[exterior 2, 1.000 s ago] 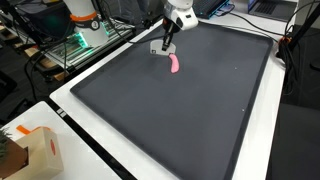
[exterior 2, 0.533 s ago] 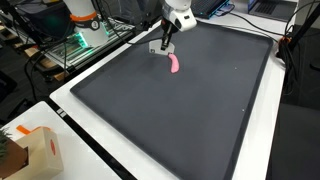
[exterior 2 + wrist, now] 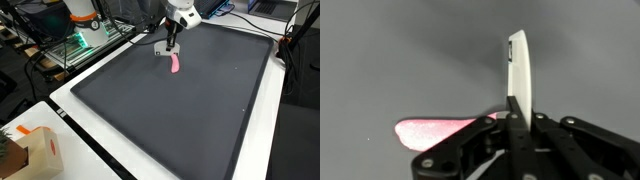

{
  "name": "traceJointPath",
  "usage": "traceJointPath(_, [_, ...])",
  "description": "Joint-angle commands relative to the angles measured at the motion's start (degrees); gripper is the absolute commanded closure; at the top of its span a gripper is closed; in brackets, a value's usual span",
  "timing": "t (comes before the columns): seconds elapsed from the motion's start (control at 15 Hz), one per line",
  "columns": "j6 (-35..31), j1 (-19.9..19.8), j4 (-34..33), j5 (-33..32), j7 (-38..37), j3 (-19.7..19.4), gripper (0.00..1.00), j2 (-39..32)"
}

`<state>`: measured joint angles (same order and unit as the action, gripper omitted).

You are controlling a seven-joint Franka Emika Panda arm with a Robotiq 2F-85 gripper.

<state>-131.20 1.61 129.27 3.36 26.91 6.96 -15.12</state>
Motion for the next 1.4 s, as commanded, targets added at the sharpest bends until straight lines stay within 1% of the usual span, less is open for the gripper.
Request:
traceJointPath(0.0, [-7.65,-0.04,-1.18,1.98,2.1,1.74,0.99,-4.64])
traceJointPath(0.2, [-8.24,0.0,-2.2,2.73,2.71,2.64,0.99,-5.64])
traceJointPath(0.73, [-8.06,1.63,-5.24,0.34,0.65,3.67,0.99,-6.75])
traceJointPath(1.13, [-9.61,2.63,-6.83,-0.53,0.09,4.28,0.99,-7.51])
traceJointPath(1.33, [-10.25,3.52,-6.59,-2.36,-1.85,3.96,0.99,-6.14])
